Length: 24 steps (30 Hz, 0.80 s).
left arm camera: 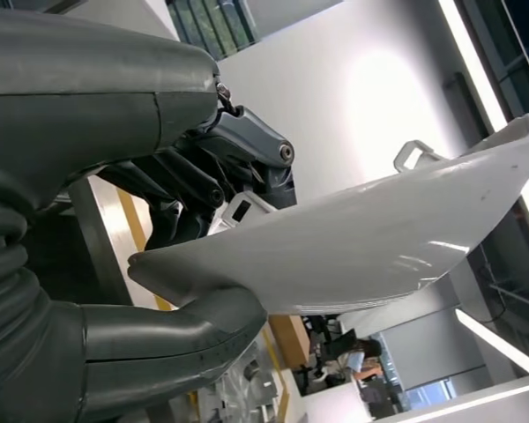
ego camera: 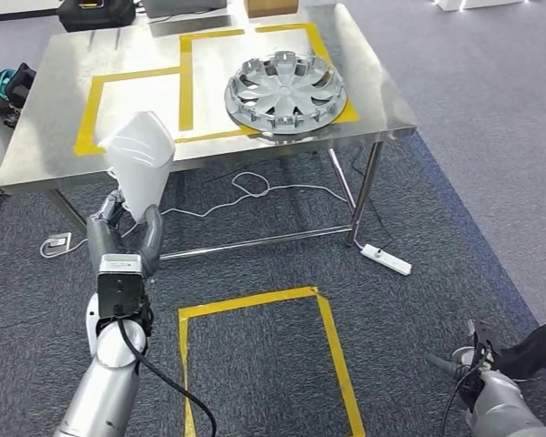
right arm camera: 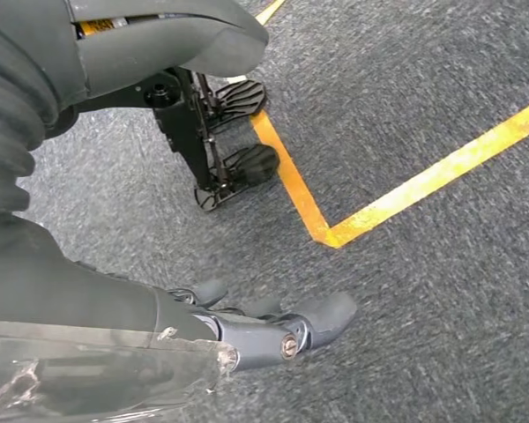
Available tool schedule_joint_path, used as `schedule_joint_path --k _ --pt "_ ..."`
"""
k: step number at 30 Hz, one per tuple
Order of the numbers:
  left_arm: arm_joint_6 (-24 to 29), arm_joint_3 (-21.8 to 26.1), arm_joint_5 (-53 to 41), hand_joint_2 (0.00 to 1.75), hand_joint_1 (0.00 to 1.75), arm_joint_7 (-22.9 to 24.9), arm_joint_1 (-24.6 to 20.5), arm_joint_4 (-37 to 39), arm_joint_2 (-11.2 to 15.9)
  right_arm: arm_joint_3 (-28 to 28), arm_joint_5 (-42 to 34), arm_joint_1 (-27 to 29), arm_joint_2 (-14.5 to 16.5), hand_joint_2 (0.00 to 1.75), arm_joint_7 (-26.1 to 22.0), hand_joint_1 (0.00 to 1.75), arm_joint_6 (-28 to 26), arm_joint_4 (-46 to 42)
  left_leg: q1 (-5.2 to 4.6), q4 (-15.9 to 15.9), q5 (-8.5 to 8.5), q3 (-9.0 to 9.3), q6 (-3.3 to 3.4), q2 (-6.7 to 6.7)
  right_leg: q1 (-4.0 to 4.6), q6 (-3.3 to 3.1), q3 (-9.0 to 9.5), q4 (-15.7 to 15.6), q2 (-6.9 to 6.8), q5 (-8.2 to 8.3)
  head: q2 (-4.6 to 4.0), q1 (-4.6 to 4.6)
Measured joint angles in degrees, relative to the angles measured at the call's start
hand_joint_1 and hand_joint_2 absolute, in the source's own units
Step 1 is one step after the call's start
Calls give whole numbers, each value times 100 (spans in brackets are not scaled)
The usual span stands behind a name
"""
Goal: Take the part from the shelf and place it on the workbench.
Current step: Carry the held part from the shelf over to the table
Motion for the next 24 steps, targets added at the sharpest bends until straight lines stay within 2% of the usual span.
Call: schedule_joint_path --k 2,3,4,5,6,7,8,9,10,11,12,14,15,16,17,19,20,21,22,23,24 --pt "-4 -1 -8 175 175 0 -18 -1 7 0 12 -15 17 175 -2 0 -2 -1 -12 327 -209 -148 -56 227 -7 -82 28 -23 -91 2 0 -46" --pt "-6 -1 -12 175 175 0 -25 -1 8 0 16 -16 16 175 -1 0 -3 -2 -17 660 -379 -301 -80 378 3 -107 37 -26 -135 -4 0 -74" --pt "-9 -2 -15 175 175 1 -26 -1 8 0 20 -13 16 175 1 0 -3 -2 -12 1056 -552 -493 -95 472 11 -124 41 -28 -187 -9 0 -91" --pt "-13 -3 -18 175 175 1 -19 0 8 0 21 -8 16 175 7 0 -1 -2 -8 1393 -668 -662 -102 518 17 -133 43 -27 -241 -16 0 -91" --pt "-16 -4 -23 175 175 2 -10 1 8 0 22 -6 16 175 14 0 2 -2 -7 1559 -679 -750 -99 534 22 -138 48 -27 -294 -21 0 -94" --pt "-20 -5 -30 175 175 3 -5 1 8 0 23 -5 16 175 21 0 4 -2 -7 1513 -586 -732 -87 542 28 -142 56 -27 -347 -27 0 -93" --pt "-21 -5 -38 175 175 4 -5 1 7 0 24 -8 17 175 28 0 6 -2 -12 1242 -402 -599 -65 563 35 -141 70 -27 -397 -35 0 -94" --pt "-22 -7 -45 175 175 5 -9 1 6 0 23 -14 18 175 32 0 9 -2 -25 847 -195 -396 -30 633 43 -135 87 -28 -443 -46 0 -93" --pt "-23 -8 -49 175 175 5 -19 1 4 0 23 -20 17 175 33 0 11 -2 -55 458 -59 -195 4 738 62 -120 98 -24 -485 -60 0 -93" --pt "-23 -10 -51 175 175 5 -30 1 1 0 23 -25 16 175 34 0 14 -2 -80 171 15 -53 37 823 79 -101 105 -26 -524 -73 0 -91" --pt "-24 -11 -52 175 175 6 -36 1 -2 0 23 -27 14 175 36 0 19 -2 -103 18 24 16 63 879 97 -79 111 -32 -568 -84 0 -89" --pt "-31 -14 -54 175 175 13 -37 1 -5 -1 -3 -30 10 175 40 0 39 -2 -111 -40 3 20 106 816 113 -32 138 -62 -665 -101 0 -84" --pt "-36 -15 -55 175 175 17 -33 1 -7 -4 -35 -34 10 175 44 0 61 -2 -97 -55 11 26 131 767 111 -2 139 -52 -665 -123 0 -80" --pt "-45 -18 -56 175 175 21 -35 1 -11 -9 -53 -40 9 175 62 0 110 -2 -78 -68 19 36 161 722 106 27 107 29 -604 -186 0 -73" --pt "-57 -28 -57 175 175 25 -40 3 -16 -13 -46 -44 4 175 101 0 184 -2 -55 -81 26 47 191 681 102 53 11 232 -510 -304 0 -63" --pt "-84 -72 -56 175 175 36 -47 19 -25 -16 56 -34 -26 175 304 0 402 -2 -34 -85 25 54 231 590 96 84 -358 968 -324 -642 0 -44" --pt "-98 -102 -55 175 175 43 -47 37 -27 -16 112 -22 -48 175 476 0 502 -2 -32 -84 23 56 240 537 96 93 -558 1339 -293 -767 0 -39" --pt "-112 -134 -52 175 175 49 -49 62 -30 -15 155 -9 -69 175 698 0 589 -1 -32 -83 21 59 242 482 96 102 -695 1560 -281 -795 0 -38" --pt "-131 -168 -46 175 175 53 -57 95 -33 -15 190 -1 -93 175 974 0 662 -1 -29 -82 20 67 242 427 93 107 -733 1564 -278 -710 0 -38" --pt "-155 -206 -33 175 175 55 -76 136 -40 -15 224 3 -122 175 1275 0 728 0 -23 -80 15 78 235 372 86 113 -651 1324 -271 -520 0 -38" --pt "-185 -248 -18 175 175 55 -105 183 -53 -15 269 4 -158 175 1558 0 782 8 -14 -74 7 90 221 318 69 126 -482 923 -241 -282 0 -37"
